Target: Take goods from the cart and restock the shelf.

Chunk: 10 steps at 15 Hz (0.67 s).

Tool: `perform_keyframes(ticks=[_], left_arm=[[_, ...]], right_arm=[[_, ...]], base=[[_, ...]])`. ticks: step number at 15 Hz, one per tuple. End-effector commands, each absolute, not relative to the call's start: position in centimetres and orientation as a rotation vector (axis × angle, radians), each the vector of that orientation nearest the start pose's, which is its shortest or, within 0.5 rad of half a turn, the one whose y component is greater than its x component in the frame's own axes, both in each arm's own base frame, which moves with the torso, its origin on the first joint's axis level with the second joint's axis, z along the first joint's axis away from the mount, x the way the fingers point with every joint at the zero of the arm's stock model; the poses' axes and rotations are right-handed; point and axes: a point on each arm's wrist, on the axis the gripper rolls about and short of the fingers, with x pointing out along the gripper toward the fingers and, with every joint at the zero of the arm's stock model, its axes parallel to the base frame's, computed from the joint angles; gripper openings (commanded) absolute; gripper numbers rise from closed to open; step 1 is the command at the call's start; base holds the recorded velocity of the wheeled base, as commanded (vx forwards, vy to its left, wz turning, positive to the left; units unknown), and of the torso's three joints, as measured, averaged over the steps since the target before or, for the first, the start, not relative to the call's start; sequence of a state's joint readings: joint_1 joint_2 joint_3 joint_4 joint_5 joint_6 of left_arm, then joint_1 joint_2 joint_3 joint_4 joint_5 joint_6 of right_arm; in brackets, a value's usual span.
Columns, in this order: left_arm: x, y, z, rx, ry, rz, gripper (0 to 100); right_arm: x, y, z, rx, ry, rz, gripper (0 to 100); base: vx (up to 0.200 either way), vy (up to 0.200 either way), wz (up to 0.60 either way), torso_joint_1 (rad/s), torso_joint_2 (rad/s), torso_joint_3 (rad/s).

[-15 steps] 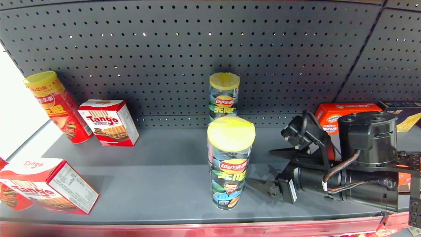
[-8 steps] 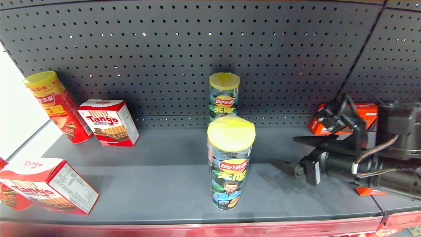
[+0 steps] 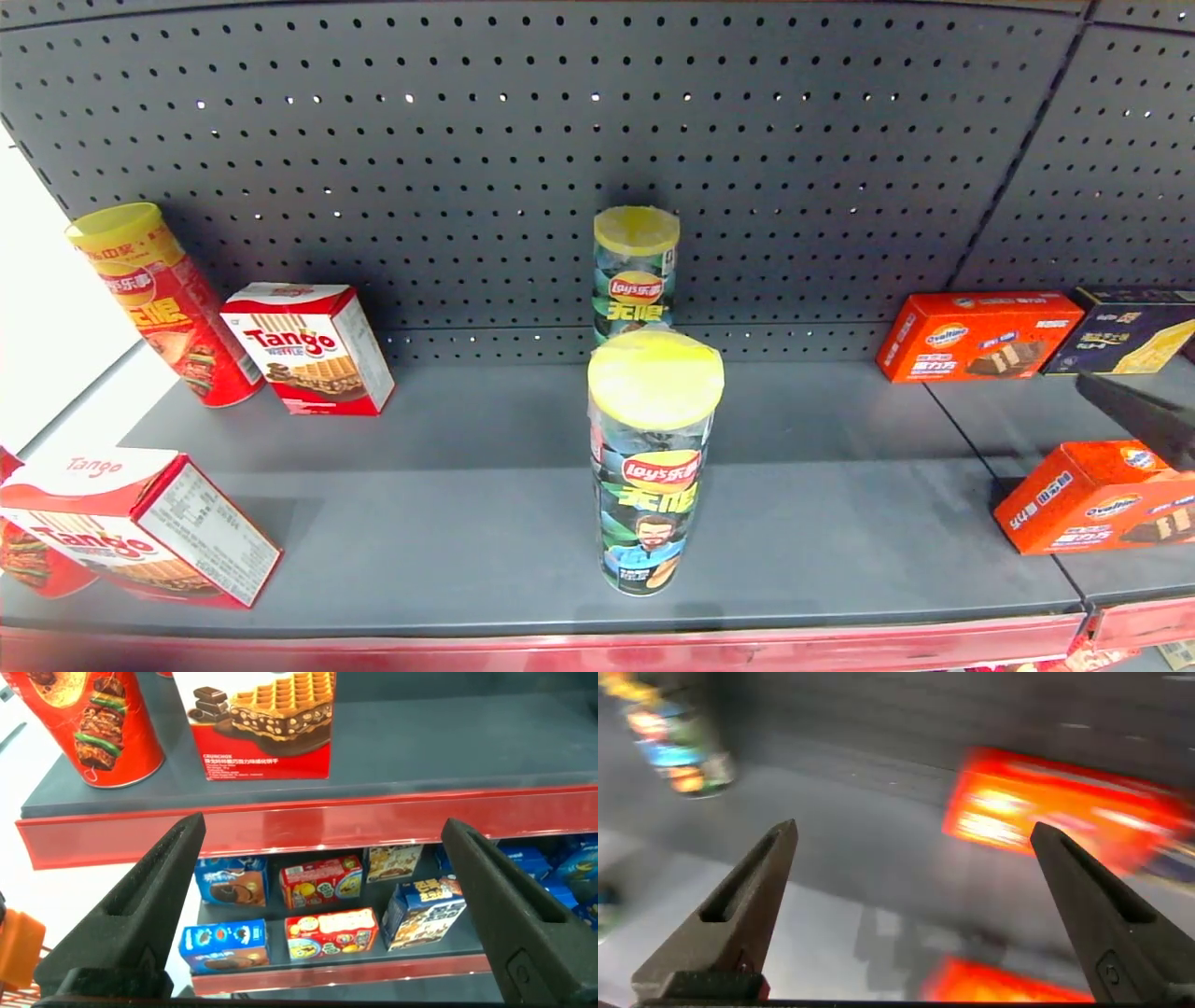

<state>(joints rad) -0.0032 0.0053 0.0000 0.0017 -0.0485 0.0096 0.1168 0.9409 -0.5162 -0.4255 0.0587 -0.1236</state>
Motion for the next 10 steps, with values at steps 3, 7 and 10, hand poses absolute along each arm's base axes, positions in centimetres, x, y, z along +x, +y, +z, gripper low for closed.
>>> perform_keyframes(ticks=[3,7,10], left_arm=[[-2.2,-0.1,7.6,0.011,0.006,-0.051,100],[-2.2,-0.1,7.6,0.011,0.006,-0.051,100],[-2.2,-0.1,7.6,0.009,0.004,-0.049,100]], right_arm=[[1.7,0.0,15.2,-0.129,-0.081,0.009,100],[-1.0,0.1,11.6,-0.127,-0.008,0.006,100],[-2.3,0.0,7.6,0.009,0.000,-0.025,100]], base=[[0.000,0.000,0.00,0.000,0.00,0.000],[0.000,0.000,0.00,0.000,0.00,0.000],[0.000,0.000,0.00,0.000,0.00,0.000]])
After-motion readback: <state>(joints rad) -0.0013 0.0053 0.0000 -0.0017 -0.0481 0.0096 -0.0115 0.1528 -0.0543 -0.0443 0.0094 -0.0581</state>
